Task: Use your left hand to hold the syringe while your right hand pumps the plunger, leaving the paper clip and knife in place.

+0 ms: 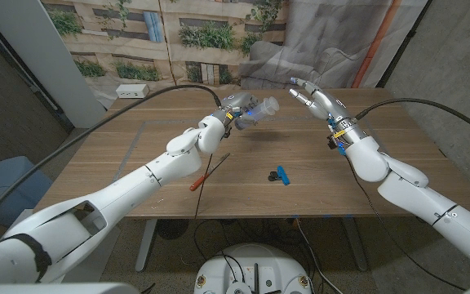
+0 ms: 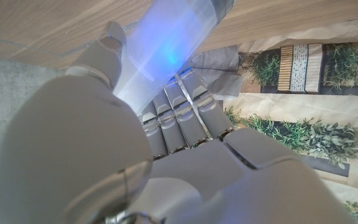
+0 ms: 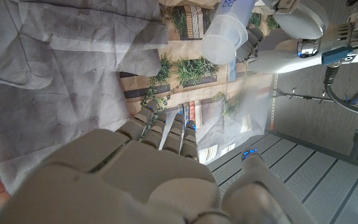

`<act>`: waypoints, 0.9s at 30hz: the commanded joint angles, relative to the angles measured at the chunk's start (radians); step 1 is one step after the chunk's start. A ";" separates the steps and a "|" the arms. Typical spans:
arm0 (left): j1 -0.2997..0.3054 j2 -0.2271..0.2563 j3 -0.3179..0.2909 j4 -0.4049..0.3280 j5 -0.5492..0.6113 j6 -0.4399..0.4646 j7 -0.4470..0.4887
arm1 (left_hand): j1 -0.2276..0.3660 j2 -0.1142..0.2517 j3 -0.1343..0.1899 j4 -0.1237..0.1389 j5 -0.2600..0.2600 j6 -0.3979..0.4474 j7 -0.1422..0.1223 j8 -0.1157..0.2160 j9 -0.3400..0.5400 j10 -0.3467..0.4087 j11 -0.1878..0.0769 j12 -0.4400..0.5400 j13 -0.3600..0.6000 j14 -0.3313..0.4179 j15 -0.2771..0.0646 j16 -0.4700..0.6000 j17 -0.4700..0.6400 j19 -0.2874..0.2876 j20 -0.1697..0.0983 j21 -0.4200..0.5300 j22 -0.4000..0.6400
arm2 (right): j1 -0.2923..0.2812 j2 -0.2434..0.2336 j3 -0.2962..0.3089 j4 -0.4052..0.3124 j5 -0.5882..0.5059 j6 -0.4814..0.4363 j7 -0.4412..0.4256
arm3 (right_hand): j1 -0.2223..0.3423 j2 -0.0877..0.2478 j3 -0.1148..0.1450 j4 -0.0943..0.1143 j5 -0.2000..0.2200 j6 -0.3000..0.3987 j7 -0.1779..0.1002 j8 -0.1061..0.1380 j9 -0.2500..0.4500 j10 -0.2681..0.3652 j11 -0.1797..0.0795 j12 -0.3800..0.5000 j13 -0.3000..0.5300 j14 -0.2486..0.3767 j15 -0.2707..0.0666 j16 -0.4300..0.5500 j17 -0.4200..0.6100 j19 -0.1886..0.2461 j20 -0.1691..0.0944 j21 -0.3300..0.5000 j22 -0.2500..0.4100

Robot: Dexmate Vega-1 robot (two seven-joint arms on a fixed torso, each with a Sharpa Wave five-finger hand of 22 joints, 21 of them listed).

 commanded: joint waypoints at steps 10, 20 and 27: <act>-0.046 0.099 0.033 -0.099 0.155 0.099 -0.236 | -0.125 0.143 0.119 0.111 0.004 0.066 -0.007 0.009 0.003 0.046 -0.053 0.002 0.004 0.021 -0.105 0.009 0.004 0.060 -0.086 0.001 0.007 | 0.018 0.079 0.019 0.118 0.215 0.086 0.020 | 0.002 0.030 0.009 0.005 0.003 -0.004 0.003 -0.002 0.003 -0.005 0.015 -0.001 0.003 0.009 -0.054 -0.004 0.002 0.012 -0.030 0.001 0.002; -0.064 0.112 0.053 -0.099 0.247 0.125 -0.342 | -0.127 0.143 0.120 0.111 0.004 0.064 -0.011 0.009 0.003 0.044 -0.054 0.002 0.004 0.018 -0.107 0.009 0.004 0.054 -0.091 -0.001 0.007 | 0.029 0.133 0.017 0.175 0.318 0.126 0.030 | 0.001 0.030 0.008 0.007 0.003 -0.007 0.005 -0.002 0.003 -0.007 0.016 -0.001 0.003 0.008 -0.051 -0.004 0.003 0.009 -0.029 -0.001 0.002; -0.075 0.120 0.072 -0.069 0.320 0.103 -0.373 | -0.133 0.143 0.120 0.114 0.003 0.061 -0.022 0.008 0.003 0.039 -0.059 0.001 0.004 0.013 -0.105 0.008 0.004 0.044 -0.094 -0.004 0.007 | 0.043 0.187 0.010 0.241 0.409 0.176 0.046 | -0.001 0.029 0.008 0.008 0.003 -0.010 0.006 -0.003 0.003 -0.011 0.020 -0.002 0.003 0.005 -0.049 -0.005 0.003 0.007 -0.028 -0.003 0.002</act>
